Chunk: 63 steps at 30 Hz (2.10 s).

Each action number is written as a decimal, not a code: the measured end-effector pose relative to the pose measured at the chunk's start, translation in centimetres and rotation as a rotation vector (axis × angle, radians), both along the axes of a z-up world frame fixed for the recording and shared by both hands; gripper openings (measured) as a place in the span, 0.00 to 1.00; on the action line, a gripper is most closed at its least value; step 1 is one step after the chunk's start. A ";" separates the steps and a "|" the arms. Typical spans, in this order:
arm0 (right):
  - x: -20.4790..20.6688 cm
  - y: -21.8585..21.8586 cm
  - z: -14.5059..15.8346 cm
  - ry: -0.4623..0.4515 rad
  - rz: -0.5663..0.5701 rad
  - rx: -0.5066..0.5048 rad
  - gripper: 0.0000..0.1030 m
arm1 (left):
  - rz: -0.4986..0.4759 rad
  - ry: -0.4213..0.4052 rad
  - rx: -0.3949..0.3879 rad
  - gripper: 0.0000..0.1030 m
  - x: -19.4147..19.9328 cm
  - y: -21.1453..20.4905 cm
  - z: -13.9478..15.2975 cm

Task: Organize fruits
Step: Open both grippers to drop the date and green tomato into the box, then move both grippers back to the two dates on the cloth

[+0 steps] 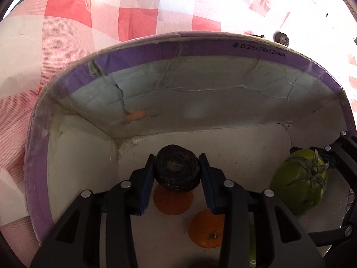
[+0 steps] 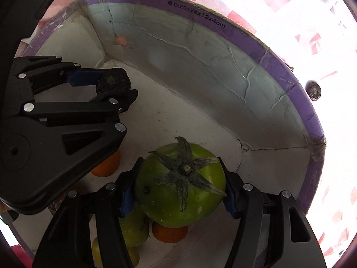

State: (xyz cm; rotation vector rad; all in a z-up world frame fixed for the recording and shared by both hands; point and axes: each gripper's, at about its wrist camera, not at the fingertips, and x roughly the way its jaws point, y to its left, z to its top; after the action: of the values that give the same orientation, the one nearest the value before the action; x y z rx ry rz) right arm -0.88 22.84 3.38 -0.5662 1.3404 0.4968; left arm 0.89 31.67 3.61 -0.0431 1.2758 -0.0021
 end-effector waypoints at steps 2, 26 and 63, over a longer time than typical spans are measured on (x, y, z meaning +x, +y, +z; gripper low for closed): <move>-0.1 0.2 -0.3 0.002 0.003 -0.013 0.59 | 0.000 0.010 0.003 0.38 0.2 0.1 -0.4; -0.5 0.0 -0.5 -0.022 -0.012 0.031 0.62 | -0.015 0.030 -0.010 0.54 -0.2 -1.1 -1.4; -3.3 -20.3 9.4 -0.280 -0.510 0.566 0.85 | 0.270 -0.378 -0.169 0.98 -2.5 2.1 9.9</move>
State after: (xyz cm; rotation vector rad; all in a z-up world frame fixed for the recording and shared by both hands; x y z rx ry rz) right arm -4.21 2.53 12.80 0.1724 0.9639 0.3343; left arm -1.62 33.74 13.53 -0.3448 0.8820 0.1094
